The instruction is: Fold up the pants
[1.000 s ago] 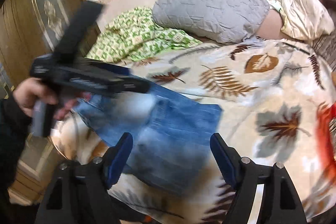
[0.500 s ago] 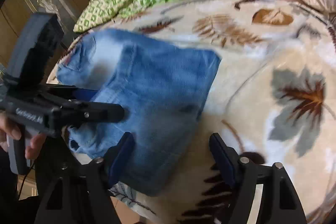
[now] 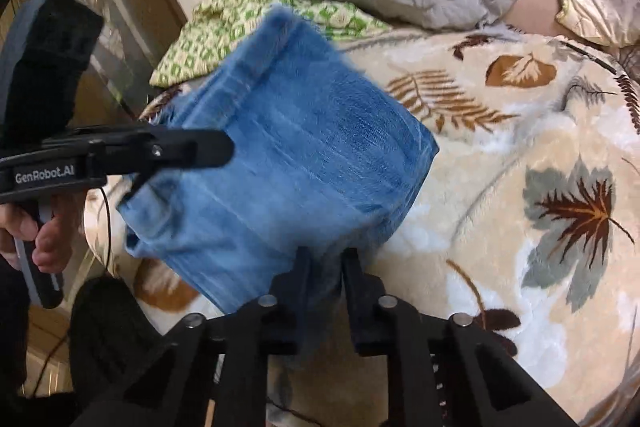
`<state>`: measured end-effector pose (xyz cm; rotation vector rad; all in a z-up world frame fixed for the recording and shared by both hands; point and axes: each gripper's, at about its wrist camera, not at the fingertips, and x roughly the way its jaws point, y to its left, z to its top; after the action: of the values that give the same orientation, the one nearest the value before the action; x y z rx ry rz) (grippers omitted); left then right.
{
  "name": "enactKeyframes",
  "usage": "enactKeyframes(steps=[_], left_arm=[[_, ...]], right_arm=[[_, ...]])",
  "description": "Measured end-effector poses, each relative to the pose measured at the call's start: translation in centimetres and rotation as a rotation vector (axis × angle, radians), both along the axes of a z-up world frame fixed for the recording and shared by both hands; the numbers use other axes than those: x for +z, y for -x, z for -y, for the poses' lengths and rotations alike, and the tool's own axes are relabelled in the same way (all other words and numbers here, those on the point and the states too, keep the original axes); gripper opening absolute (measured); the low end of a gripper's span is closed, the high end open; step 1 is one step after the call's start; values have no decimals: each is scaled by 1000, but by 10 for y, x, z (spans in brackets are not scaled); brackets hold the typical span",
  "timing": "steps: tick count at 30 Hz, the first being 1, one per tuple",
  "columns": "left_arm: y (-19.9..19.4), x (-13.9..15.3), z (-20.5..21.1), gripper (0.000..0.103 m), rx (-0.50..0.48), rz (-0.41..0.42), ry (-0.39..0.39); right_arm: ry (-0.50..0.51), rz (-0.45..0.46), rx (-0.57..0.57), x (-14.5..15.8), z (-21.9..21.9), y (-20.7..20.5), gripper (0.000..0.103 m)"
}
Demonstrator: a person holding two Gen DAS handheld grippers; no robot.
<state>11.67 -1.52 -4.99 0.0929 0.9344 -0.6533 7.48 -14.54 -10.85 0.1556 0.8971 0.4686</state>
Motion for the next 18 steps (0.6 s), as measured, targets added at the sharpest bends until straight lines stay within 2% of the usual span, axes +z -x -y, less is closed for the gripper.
enactKeyframes(steps=[1, 4, 6, 8, 12, 13, 15, 16, 17, 18], left_arm=[[-3, -7, 0, 10, 9, -19, -22], [-22, -54, -6, 10, 83, -188, -147], [-28, -77, -10, 12, 113, -238, -153], [-31, -78, -13, 14, 133, -241, -118], [-28, -70, -13, 19, 119, -205, -140], [-23, -62, -15, 27, 120, -182, -133], [-20, -47, -22, 50, 136, -139, -119], [-21, -42, -25, 70, 150, -117, -122], [-24, -34, -27, 78, 182, -82, -138], [-29, -29, -27, 78, 194, -72, -143]], right_arm=[[1, -5, -5, -1, -2, -1, 16], [45, -62, -11, -18, -11, -9, 17], [46, -66, -16, -24, -14, -11, 18], [60, -73, -9, -24, -16, -14, 18], [44, -80, 5, -24, -13, -16, 18], [33, -88, 6, -24, -10, -18, 18], [2, -101, 10, -19, 0, -19, 22], [-6, -101, 8, -16, 3, -20, 30], [-13, -94, 2, -12, 8, -22, 52], [-15, -79, -11, -7, 13, -25, 67]])
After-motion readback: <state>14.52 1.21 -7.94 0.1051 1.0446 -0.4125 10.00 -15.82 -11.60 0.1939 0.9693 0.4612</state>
